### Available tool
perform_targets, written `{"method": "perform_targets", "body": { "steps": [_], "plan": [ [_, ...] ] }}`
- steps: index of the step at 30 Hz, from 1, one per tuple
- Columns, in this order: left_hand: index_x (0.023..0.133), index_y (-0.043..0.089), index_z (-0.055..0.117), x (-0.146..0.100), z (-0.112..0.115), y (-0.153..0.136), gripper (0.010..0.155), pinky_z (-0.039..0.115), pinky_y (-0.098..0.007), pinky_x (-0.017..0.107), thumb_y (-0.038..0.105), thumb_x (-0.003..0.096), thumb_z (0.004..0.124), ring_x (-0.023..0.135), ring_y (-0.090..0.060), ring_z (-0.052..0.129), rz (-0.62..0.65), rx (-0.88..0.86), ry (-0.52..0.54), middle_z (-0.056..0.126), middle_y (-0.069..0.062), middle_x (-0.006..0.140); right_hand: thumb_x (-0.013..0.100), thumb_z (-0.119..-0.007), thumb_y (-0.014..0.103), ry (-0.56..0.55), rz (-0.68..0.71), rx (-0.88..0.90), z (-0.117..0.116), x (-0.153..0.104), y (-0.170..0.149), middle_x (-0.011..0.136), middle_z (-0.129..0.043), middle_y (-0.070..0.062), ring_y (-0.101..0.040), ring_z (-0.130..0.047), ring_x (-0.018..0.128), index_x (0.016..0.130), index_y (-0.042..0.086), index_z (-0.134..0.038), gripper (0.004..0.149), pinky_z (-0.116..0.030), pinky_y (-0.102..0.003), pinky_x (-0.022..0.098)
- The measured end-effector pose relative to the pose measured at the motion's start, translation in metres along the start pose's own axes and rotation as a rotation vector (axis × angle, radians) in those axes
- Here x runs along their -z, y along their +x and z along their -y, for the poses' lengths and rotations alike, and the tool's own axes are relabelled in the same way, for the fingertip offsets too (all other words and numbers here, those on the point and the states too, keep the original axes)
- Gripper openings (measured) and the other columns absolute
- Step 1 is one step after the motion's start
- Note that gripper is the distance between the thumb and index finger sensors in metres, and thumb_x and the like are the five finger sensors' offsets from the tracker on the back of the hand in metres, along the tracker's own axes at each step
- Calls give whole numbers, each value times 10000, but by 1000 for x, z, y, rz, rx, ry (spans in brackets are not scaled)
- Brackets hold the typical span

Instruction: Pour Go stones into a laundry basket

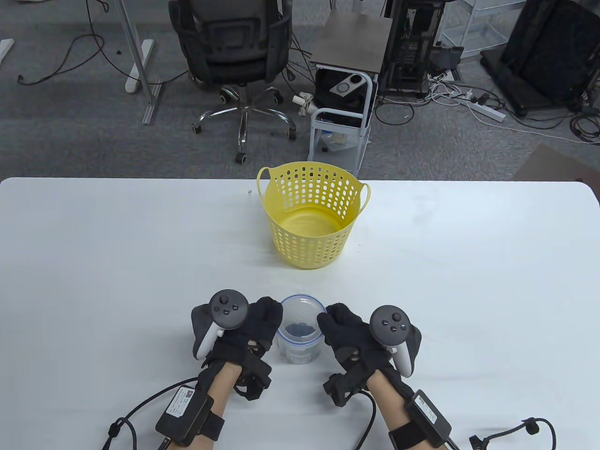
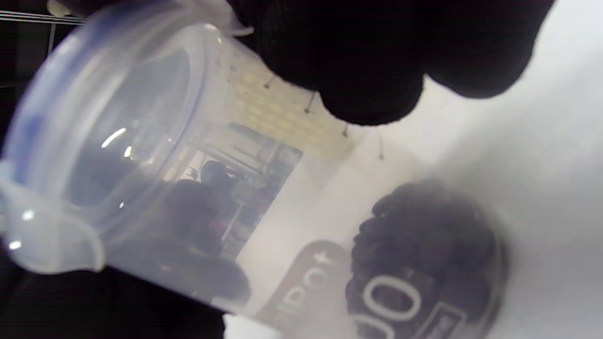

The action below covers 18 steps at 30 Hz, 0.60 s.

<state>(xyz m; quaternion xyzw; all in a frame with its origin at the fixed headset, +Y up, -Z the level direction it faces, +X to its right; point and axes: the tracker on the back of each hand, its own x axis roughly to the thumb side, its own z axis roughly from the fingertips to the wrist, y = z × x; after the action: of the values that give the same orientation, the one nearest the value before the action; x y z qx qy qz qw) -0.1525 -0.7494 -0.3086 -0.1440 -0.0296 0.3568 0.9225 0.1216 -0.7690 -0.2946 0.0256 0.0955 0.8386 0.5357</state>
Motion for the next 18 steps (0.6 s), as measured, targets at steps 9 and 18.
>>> {"method": "perform_targets", "body": {
  "steps": [9,18],
  "plan": [
    [686,330,838,-9,-4,6,522,860,-362,417,749,420,677,567,-137,1000,-8,58,174,912,162,507,461,-797,578,1,-19,89,5,2,-3,542,-911,-21,-265,-983,407,695,161,-802,478,-835,-532,403],
    [1082,317,439,-13,-9,-6,915,740,-484,624,886,381,593,945,-360,757,18,-54,101,633,-30,1058,448,-737,696,-92,20,34,14,3,6,927,-742,-209,-488,-861,695,966,133,-636,772,-715,-648,521]
  ]
}}
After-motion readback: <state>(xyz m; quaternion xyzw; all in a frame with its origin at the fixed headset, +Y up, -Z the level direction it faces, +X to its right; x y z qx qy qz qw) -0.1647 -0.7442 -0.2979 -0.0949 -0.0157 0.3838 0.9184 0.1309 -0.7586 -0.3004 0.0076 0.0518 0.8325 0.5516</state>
